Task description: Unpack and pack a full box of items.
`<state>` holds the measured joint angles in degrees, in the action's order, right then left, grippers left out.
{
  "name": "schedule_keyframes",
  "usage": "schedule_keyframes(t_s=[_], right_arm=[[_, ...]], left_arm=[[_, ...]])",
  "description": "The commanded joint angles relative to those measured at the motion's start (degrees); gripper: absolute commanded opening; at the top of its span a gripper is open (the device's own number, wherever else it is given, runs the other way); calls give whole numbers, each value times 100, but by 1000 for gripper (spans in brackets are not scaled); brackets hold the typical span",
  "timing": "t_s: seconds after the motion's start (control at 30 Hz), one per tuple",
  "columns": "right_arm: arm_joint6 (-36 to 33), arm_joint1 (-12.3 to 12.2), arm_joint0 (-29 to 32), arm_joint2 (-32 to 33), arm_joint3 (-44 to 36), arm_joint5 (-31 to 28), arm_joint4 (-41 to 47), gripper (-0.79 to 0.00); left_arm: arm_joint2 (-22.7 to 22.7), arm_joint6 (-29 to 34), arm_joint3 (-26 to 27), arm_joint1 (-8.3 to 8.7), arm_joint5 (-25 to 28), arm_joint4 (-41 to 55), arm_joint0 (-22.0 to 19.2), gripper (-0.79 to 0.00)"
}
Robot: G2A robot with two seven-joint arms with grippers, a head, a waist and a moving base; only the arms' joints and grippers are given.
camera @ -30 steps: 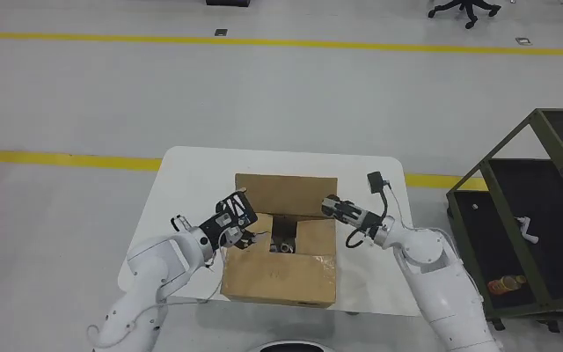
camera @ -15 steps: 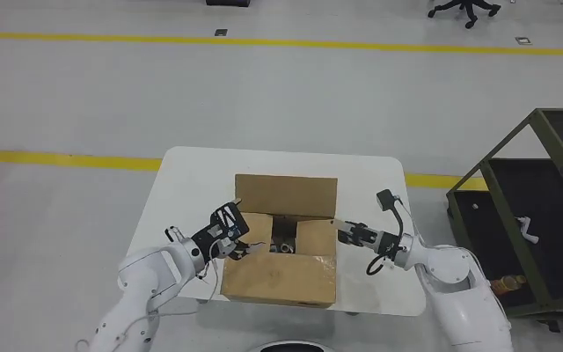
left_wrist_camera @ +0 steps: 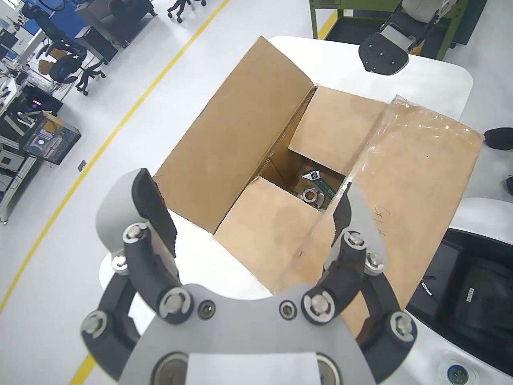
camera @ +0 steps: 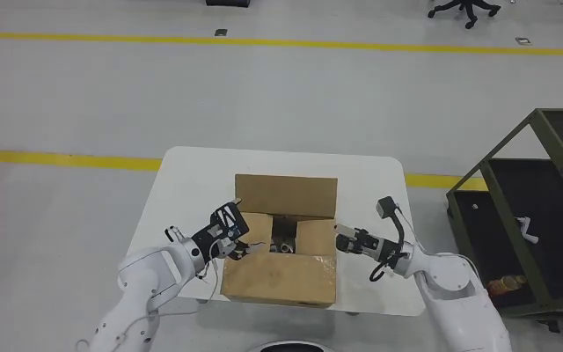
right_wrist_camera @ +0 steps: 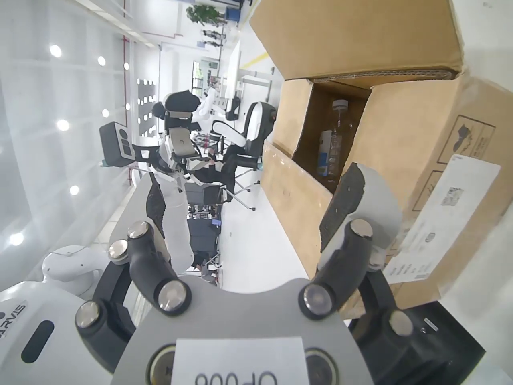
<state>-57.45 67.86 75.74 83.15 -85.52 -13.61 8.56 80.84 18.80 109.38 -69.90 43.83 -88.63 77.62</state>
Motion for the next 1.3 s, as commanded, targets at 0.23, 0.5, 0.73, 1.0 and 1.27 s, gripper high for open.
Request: schedule_keyframes(t_s=[0.23, 0.5, 0.73, 1.0, 1.27], right_arm=[[-42, -34, -65, -286, 278, -26, -383, 0], [44, -73, -104, -290, 321, -30, -351, 0], [72, -109, -112, -313, 321, 13, -377, 0], [-29, -110, -147, -577, 357, 47, -287, 0], [-450, -159, -257, -674, 439, -61, -271, -31]], left_arm=[[0, 0, 0, 0, 0, 0, 0, 0], [0, 0, 0, 0, 0, 0, 0, 0], [0, 0, 0, 0, 0, 0, 0, 0], [0, 0, 0, 0, 0, 0, 0, 0], [0, 0, 0, 0, 0, 0, 0, 0]])
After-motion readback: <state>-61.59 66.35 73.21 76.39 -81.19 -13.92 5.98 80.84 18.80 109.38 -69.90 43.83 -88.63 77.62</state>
